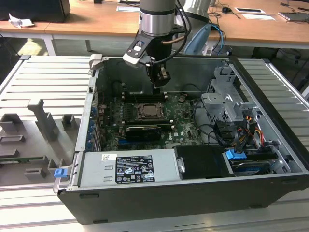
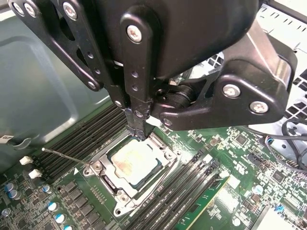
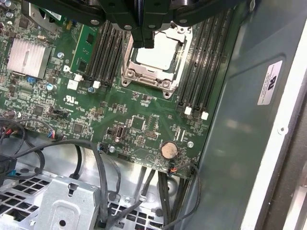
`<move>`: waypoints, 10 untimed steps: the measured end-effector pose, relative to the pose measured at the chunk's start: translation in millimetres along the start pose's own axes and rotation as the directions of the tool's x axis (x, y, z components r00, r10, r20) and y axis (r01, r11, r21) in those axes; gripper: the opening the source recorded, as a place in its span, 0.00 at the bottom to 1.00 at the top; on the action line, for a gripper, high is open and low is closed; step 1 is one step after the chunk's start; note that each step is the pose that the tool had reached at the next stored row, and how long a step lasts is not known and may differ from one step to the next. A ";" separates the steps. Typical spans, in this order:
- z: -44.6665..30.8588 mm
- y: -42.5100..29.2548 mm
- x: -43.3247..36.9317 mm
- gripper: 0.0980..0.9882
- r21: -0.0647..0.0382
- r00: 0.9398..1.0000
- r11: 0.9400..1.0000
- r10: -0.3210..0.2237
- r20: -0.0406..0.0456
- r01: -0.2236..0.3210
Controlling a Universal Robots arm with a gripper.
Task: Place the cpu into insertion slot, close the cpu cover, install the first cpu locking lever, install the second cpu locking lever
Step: 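Install the first cpu locking lever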
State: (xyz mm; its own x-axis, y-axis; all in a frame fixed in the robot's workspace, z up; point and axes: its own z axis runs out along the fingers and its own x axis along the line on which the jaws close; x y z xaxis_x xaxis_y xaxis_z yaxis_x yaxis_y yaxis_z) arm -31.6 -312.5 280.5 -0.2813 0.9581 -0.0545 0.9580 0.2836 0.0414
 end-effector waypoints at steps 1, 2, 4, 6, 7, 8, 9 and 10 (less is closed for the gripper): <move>0.0 0.0 0.0 0.01 0.000 1.000 1.000 -0.005 0.000 0.005; 0.0 0.0 0.0 0.01 -0.001 1.000 1.000 -0.010 0.000 0.010; 0.0 0.0 0.0 0.01 -0.001 1.000 1.000 -0.015 -0.001 0.015; 0.0 0.0 0.0 0.01 -0.001 1.000 1.000 -0.021 -0.001 0.021; 0.0 0.0 0.0 0.01 -0.001 1.000 1.000 -0.024 -0.001 0.024; 0.0 0.0 0.0 0.01 -0.001 1.000 1.000 -0.027 -0.001 0.027; 0.0 0.0 0.0 0.01 -0.002 1.000 1.000 -0.029 -0.001 0.029; 0.0 0.0 0.0 0.01 -0.002 0.999 0.999 -0.034 -0.001 0.034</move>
State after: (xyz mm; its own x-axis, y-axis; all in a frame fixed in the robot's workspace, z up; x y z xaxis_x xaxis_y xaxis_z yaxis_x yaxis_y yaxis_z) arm -31.6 -312.5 280.5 -0.3135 0.9480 -0.0545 0.9479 0.3158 0.0414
